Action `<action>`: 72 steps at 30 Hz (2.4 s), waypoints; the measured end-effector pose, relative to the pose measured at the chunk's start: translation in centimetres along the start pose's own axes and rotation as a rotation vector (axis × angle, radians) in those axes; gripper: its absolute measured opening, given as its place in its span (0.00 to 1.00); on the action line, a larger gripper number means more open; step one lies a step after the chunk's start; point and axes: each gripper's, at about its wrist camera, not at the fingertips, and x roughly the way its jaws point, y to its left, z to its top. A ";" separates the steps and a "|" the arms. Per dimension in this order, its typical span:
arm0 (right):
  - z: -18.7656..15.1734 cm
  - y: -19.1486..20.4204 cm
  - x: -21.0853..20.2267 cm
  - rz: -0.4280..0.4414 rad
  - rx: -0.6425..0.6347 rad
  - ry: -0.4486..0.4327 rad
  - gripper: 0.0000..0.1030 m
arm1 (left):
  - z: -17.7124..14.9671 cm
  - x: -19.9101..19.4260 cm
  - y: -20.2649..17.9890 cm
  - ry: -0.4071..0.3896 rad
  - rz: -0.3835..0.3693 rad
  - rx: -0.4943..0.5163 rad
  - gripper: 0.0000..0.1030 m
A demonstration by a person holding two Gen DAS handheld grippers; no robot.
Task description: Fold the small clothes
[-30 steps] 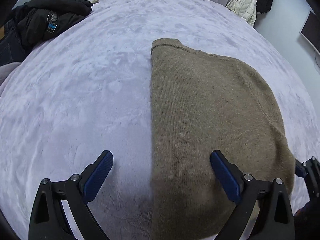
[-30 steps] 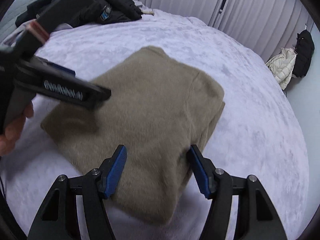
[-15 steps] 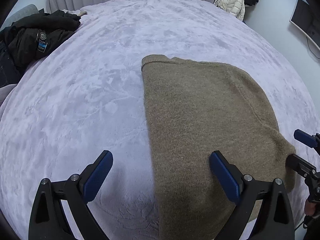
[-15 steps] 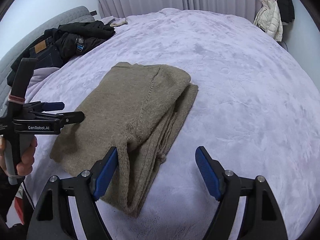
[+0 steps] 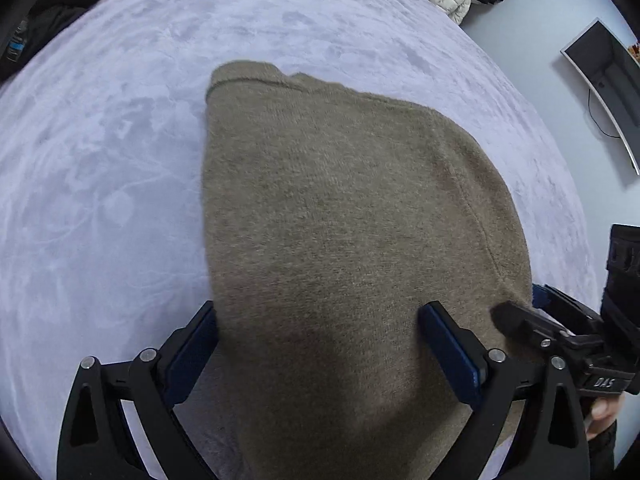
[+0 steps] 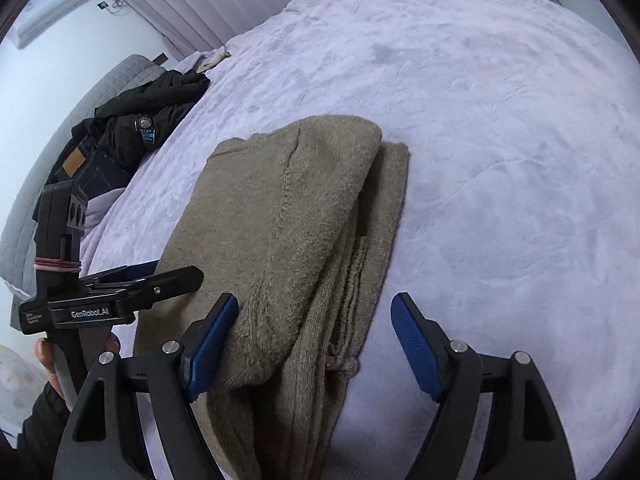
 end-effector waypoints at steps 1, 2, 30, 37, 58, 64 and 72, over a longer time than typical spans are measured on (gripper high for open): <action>0.1 0.0 0.9 -0.003 -0.001 0.022 0.79 | 0.1 0.7 0.1 0.016 -0.021 -0.012 1.00; 0.1 -0.1 1.5 0.003 0.008 0.024 0.79 | 0.2 1.1 0.4 0.022 -0.047 -0.029 1.00; -11.0 13.0 -5.4 0.099 -0.208 -0.046 0.39 | -15.2 -10.1 0.2 -0.045 0.034 0.094 0.48; -12.9 9.1 -3.0 0.070 -0.077 0.011 0.56 | -17.8 -10.8 2.9 -0.132 0.050 0.038 0.79; -19.5 14.9 -3.9 -0.096 -0.708 -0.021 0.59 | -20.4 -9.2 -1.7 -0.193 0.122 0.262 0.79; -18.0 14.3 -5.8 0.002 -0.675 -0.007 0.59 | -17.6 -12.9 -2.0 -0.231 0.182 0.238 0.79; -11.0 14.4 -4.9 -0.024 -0.727 -0.031 0.78 | -11.1 -7.7 -0.4 -0.130 0.416 0.237 0.79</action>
